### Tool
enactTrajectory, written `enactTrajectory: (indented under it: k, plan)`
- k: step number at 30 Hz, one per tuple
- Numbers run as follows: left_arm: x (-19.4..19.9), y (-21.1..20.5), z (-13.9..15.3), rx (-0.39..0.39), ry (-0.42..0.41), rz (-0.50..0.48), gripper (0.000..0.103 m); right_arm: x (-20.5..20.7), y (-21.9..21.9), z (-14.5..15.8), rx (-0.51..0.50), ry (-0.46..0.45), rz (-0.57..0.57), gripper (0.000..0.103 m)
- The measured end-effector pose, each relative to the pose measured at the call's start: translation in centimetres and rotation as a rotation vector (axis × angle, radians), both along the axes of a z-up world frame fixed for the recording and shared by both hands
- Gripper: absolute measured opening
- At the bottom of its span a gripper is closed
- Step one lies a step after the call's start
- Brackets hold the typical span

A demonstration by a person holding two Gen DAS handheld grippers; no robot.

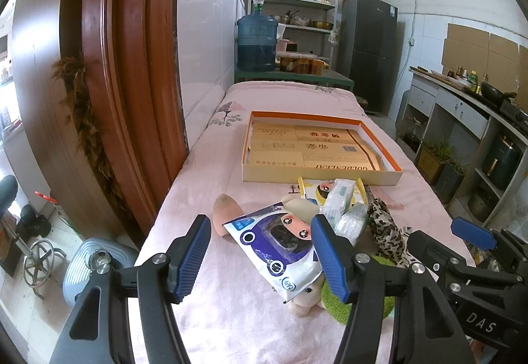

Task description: Organize soft objects

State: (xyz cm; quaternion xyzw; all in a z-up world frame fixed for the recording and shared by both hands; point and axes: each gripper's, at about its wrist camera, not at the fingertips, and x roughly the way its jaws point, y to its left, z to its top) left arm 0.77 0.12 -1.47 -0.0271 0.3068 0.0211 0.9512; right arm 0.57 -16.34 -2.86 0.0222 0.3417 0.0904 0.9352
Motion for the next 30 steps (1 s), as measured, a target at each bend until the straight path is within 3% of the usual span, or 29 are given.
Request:
enactTrajectory:
  k: [12, 24, 30]
  plan:
    - [0.3, 0.5, -0.9, -0.017, 0.018, 0.006, 0.063, 0.4, -0.1, -0.8, -0.008, 0.011, -0.007, 0.079]
    - [2.5, 1.9, -3.4, -0.115, 0.074, 0.003, 0.063, 2.3, -0.9, -2.1, 0.009, 0.058, -0.017, 0.079]
    - [4.1, 2.7, -5.4, -0.207, 0.131, 0.001, 0.062, 2.9, -0.9, -2.6, 0.02, 0.067, -0.012, 0.079]
